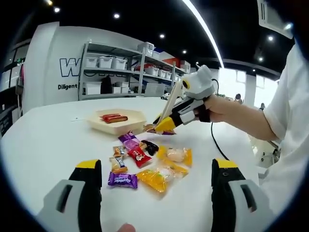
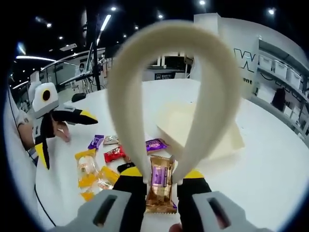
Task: Place the target food into the container with the food tongs after gripping and lifting it, then release it inside without dropping or visibly crushing the food.
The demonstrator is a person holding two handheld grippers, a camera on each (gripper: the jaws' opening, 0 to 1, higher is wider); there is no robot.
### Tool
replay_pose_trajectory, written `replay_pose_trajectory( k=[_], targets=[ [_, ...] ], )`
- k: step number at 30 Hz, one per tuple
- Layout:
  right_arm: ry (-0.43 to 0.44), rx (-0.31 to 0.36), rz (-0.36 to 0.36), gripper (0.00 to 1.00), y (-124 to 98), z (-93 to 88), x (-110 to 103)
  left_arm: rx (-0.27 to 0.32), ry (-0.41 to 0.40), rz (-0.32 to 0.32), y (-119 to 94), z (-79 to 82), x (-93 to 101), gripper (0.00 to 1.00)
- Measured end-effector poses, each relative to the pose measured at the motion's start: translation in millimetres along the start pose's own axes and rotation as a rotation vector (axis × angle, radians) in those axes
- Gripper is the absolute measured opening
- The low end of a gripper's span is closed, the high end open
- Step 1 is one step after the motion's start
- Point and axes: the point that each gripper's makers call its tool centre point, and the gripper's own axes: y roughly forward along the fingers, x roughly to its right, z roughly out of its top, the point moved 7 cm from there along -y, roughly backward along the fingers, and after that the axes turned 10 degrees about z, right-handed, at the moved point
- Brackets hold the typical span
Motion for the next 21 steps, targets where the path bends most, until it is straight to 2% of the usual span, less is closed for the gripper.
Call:
replay_pose_trajectory(
  k=[11, 21],
  targets=[
    [-0.017, 0.023, 0.084, 0.18, -10.1, 23.9, -3.3, 0.002, 0.000, 0.002, -1.9, 0.1, 0.8, 0.92],
    [-0.078, 0.023, 0.148, 0.18, -7.9, 44.3, 9.5, 0.004, -0.001, 0.009, -4.1, 0.0, -1.0, 0.92]
  ],
)
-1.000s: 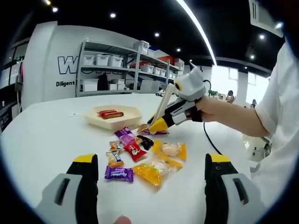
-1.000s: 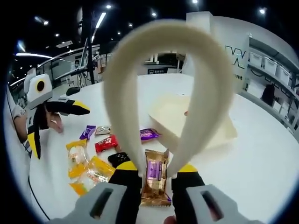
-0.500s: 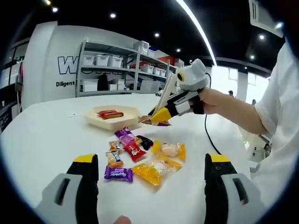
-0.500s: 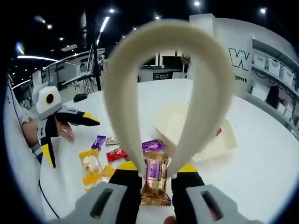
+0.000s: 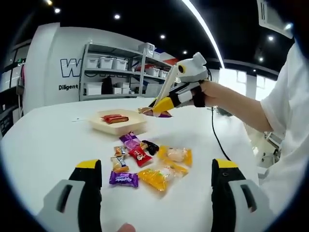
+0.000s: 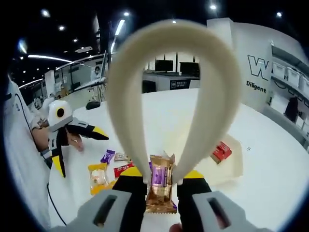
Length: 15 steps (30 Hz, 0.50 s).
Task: Place the target food into the container with the food tongs after gripping and lifting it, then release it inside without dropping or visibly crushing the food.
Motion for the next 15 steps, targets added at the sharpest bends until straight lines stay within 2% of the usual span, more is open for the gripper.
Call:
replay_pose_trajectory(
  k=[15],
  targets=[
    [-0.108, -0.026, 0.116, 0.18, 15.9, 15.3, 30.0, 0.000, -0.001, 0.009, -1.6, -0.2, -2.3, 0.92]
  ],
)
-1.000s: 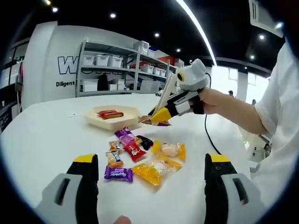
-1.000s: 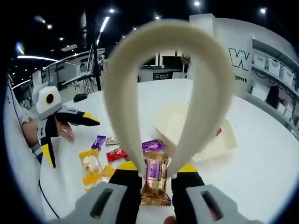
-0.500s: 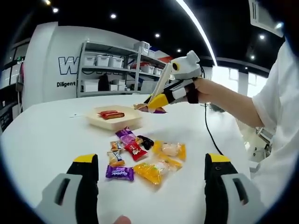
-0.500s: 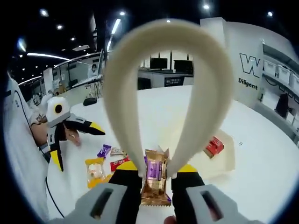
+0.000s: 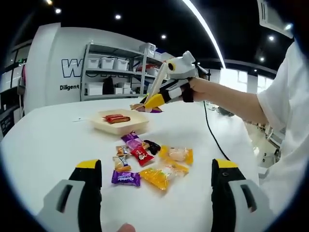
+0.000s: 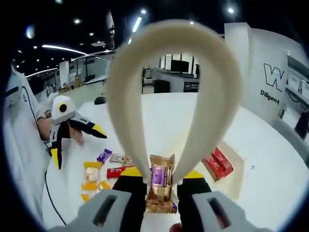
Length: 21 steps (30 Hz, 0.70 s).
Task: Place the target food into the container with the food tongs after gripping and lifting it, then release it inside without dropping or visibly crushing the food.
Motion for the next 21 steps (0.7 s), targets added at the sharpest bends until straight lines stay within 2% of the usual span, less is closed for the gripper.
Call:
replay_pose_trajectory(
  k=[10, 18, 21],
  targets=[
    [-0.063, -0.002, 0.091, 0.18, 9.3, 2.4, 21.2, -0.004, 0.000, 0.011, -0.1, -0.6, -2.9, 0.92],
    [-0.074, -0.015, 0.161, 0.18, 19.5, -3.5, 41.8, -0.011, -0.001, 0.019, -0.1, -1.8, -4.7, 0.92],
    [-0.078, -0.019, 0.165, 0.18, 22.8, -6.0, 49.6, -0.013, -0.002, 0.024, -0.2, -1.9, -5.7, 0.92]
  ],
)
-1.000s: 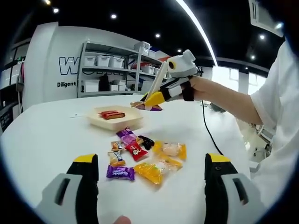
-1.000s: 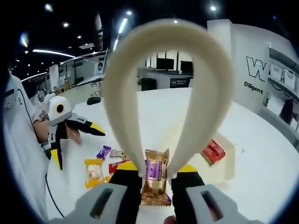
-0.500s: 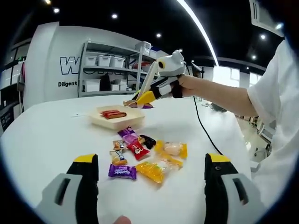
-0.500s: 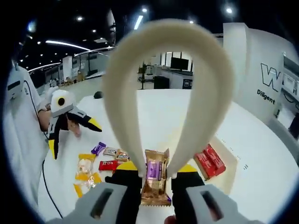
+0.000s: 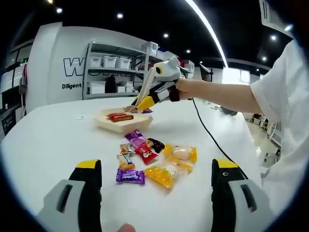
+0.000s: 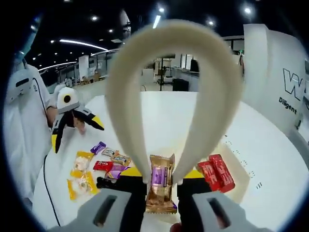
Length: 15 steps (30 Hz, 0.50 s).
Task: Place the target food into the container with the food tongs after gripping and lifting it, then release it inside without dropping or visibly crushing the food.
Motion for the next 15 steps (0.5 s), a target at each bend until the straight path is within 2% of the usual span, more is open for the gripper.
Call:
replay_pose_trajectory(
  k=[8, 15],
  targets=[
    [-0.011, -0.018, 0.021, 0.18, 7.2, -5.2, 17.8, -0.007, 0.000, 0.006, 0.5, -0.6, -1.9, 0.92],
    [-0.055, -0.034, 0.048, 0.18, 12.8, -8.4, 27.7, -0.011, 0.000, 0.013, 0.2, -1.4, -3.5, 0.92]
  ],
)
